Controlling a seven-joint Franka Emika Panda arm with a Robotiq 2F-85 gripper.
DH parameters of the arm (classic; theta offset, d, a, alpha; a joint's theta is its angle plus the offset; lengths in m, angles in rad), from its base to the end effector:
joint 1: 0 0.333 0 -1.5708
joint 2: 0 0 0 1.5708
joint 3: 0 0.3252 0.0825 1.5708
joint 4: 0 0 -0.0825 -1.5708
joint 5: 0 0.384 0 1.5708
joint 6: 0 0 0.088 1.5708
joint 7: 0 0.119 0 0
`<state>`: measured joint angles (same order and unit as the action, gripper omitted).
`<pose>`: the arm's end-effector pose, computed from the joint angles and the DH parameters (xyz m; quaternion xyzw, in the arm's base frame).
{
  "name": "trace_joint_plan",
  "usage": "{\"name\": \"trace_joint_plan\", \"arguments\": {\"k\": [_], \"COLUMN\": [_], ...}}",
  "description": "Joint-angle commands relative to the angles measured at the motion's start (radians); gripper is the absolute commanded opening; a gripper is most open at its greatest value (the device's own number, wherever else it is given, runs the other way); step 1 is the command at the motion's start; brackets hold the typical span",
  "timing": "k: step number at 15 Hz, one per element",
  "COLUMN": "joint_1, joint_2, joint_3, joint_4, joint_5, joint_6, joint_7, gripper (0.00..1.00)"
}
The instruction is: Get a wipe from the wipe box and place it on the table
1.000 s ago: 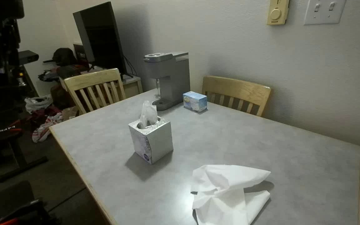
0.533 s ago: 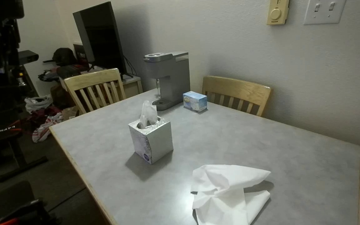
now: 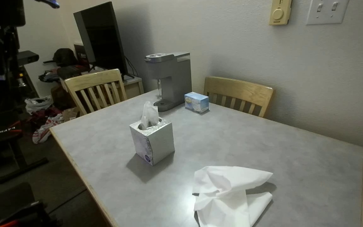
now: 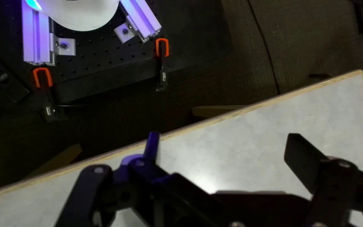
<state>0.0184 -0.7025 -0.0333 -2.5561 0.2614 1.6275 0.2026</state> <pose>0.3050 0.0242 0.4751 -0.9761 0.1236 0.1253 0.1274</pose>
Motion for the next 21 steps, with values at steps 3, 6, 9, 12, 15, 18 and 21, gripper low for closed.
{"name": "trace_joint_plan", "arguments": {"k": [3,6,9,12,15,18,21], "joint_1": [0.004,0.007,0.009,0.006,0.003,0.002,0.002], "joint_2": [0.175,0.298,0.418,0.511,0.492,0.533,0.534], "joint_3": [0.022,0.016,0.012,0.01,0.017,0.018,0.018], "joint_4": [0.094,0.213,0.35,0.467,0.457,0.518,0.52], "joint_5": [-0.083,-0.174,-0.247,-0.275,-0.258,-0.258,-0.258], "joint_6": [0.037,0.048,0.065,0.082,0.087,0.088,0.088], "joint_7": [-0.192,-0.297,-0.38,-0.431,-0.413,-0.423,-0.424], "gripper": [1.0,1.0,1.0,1.0,1.0,1.0,1.0]}}
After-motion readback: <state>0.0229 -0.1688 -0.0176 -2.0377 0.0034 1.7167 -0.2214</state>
